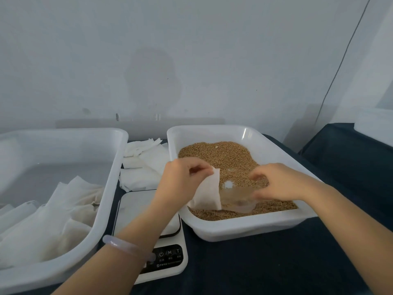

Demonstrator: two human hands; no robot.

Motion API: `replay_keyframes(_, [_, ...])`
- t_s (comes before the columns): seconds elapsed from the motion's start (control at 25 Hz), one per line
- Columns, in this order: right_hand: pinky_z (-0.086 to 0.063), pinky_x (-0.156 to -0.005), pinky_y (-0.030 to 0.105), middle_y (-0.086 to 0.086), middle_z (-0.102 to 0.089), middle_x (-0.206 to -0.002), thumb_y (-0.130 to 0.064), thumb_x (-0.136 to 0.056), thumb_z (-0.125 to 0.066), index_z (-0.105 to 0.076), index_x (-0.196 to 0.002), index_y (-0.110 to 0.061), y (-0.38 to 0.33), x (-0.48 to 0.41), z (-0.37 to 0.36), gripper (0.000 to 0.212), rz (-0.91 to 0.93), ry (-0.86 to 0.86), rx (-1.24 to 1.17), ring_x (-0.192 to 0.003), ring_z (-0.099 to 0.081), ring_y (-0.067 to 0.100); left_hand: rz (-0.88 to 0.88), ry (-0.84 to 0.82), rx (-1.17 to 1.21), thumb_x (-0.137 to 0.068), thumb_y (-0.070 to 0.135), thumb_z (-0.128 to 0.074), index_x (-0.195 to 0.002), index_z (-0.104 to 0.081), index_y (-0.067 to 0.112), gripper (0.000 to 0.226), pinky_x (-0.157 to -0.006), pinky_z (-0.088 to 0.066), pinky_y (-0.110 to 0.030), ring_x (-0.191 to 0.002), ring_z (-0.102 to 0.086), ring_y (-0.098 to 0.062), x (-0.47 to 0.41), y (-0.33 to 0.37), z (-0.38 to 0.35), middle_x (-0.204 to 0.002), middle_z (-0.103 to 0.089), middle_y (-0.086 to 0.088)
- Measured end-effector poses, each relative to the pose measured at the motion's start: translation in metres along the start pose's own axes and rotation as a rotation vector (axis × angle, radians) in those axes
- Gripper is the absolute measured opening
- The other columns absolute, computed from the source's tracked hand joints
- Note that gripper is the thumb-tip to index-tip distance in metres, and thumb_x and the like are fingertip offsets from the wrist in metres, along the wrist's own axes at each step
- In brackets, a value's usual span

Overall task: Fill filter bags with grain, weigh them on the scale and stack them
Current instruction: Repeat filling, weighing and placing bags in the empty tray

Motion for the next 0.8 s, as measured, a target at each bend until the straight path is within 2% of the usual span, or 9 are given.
replay_keyframes(0.08, [-0.04, -0.091, 0.016, -0.034, -0.053, -0.113, -0.058, -0.067, -0.072, -0.053, -0.122, -0.041, -0.024, -0.002, -0.001, 0.061, 0.081, 0.045, -0.297, -0.11, -0.052, -0.01, 0.04, 0.013, 0.089, -0.081, 0.018, -0.073, -0.071, -0.072, 0.032, 0.016, -0.063, -0.042, -0.004, -0.068, -0.059, 0.007, -0.011, 0.01, 0.008, -0.069, -0.068, 0.019])
replay_keyframes(0.12, [-0.043, -0.094, 0.021, -0.03, -0.059, -0.113, -0.063, -0.064, -0.071, -0.055, -0.118, -0.043, -0.036, -0.004, -0.005, 0.06, 0.111, 0.016, -0.501, -0.109, -0.055, -0.009, 0.056, 0.005, 0.138, -0.081, 0.019, -0.073, -0.069, -0.07, 0.033, 0.019, -0.06, -0.043, -0.005, -0.065, -0.059, 0.008, -0.017, 0.017, 0.011, -0.067, -0.068, 0.019])
replay_keyframes(0.24, [-0.051, -0.092, 0.04, -0.002, -0.067, -0.117, -0.053, -0.073, -0.066, -0.061, -0.119, -0.022, -0.064, -0.01, -0.018, 0.056, 0.195, -0.22, -1.176, -0.109, -0.063, 0.016, 0.125, -0.051, 0.279, -0.082, 0.016, -0.071, -0.07, -0.072, 0.026, 0.016, -0.055, -0.049, -0.017, -0.06, -0.06, -0.001, -0.027, 0.031, 0.017, -0.064, -0.068, 0.013])
replay_keyframes(0.32, [-0.054, -0.086, 0.043, 0.01, -0.066, -0.118, -0.048, -0.076, -0.062, -0.06, -0.121, -0.015, -0.075, -0.011, -0.017, 0.056, 0.191, -0.361, -1.425, -0.108, -0.063, 0.027, 0.169, -0.074, 0.353, -0.083, 0.014, -0.071, -0.071, -0.072, 0.021, 0.014, -0.052, -0.049, -0.021, -0.059, -0.06, -0.008, -0.03, 0.035, 0.019, -0.065, -0.067, 0.007])
replay_keyframes(0.44, [-0.057, -0.078, 0.043, 0.016, -0.064, -0.115, -0.045, -0.073, -0.073, -0.056, -0.125, -0.008, -0.08, -0.011, -0.017, 0.066, 0.239, -0.466, -1.493, -0.105, -0.063, 0.032, 0.201, -0.065, 0.396, -0.083, 0.013, -0.07, -0.073, -0.072, 0.017, 0.011, -0.054, -0.049, -0.026, -0.063, -0.059, -0.015, -0.031, 0.034, 0.021, -0.069, -0.067, 0.0])
replay_keyframes(0.52, [-0.058, -0.073, 0.04, 0.017, -0.066, -0.11, -0.033, -0.067, -0.082, -0.056, -0.121, -0.003, -0.084, -0.011, -0.019, 0.067, 0.265, -0.459, -1.449, -0.102, -0.064, 0.033, 0.204, -0.054, 0.404, -0.083, 0.012, -0.07, -0.075, -0.072, 0.016, 0.01, -0.055, -0.05, -0.026, -0.062, -0.06, -0.013, -0.031, 0.033, 0.02, -0.07, -0.068, 0.0])
replay_keyframes(0.6, [-0.059, -0.07, 0.037, 0.016, -0.068, -0.105, -0.018, -0.071, -0.078, -0.057, -0.116, -0.002, -0.086, -0.012, -0.021, 0.052, 0.247, -0.383, -1.405, -0.099, -0.066, 0.033, 0.199, -0.056, 0.408, -0.083, 0.012, -0.07, -0.075, -0.071, 0.016, 0.009, -0.053, -0.05, -0.022, -0.06, -0.061, -0.009, -0.03, 0.033, 0.019, -0.067, -0.067, 0.003])
replay_keyframes(0.68, [-0.059, -0.067, 0.035, 0.015, -0.07, -0.1, -0.009, -0.074, -0.069, -0.057, -0.113, -0.002, -0.086, -0.014, -0.022, 0.041, 0.22, -0.337, -1.388, -0.096, -0.067, 0.033, 0.202, -0.056, 0.418, -0.084, 0.012, -0.069, -0.076, -0.071, 0.016, 0.009, -0.06, -0.051, -0.025, -0.063, -0.06, -0.009, -0.028, 0.032, 0.019, -0.069, -0.067, 0.003])
replay_keyframes(0.8, [-0.059, -0.063, 0.03, 0.016, -0.071, -0.093, -0.01, -0.076, -0.068, -0.058, -0.109, -0.002, -0.084, -0.012, -0.024, 0.036, 0.215, -0.352, -1.399, -0.092, -0.069, 0.034, 0.212, 0.003, 0.387, -0.085, 0.019, -0.069, -0.076, -0.069, 0.019, 0.008, -0.068, -0.051, -0.028, -0.064, -0.059, -0.008, -0.028, 0.028, 0.022, -0.068, -0.064, 0.006])
Point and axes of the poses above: each hand's wrist, its own x-axis away from the middle knuckle, its own z-axis out of the back of the hand, y = z × x, the point moved 3 cm from there along -x, towards the middle knuckle
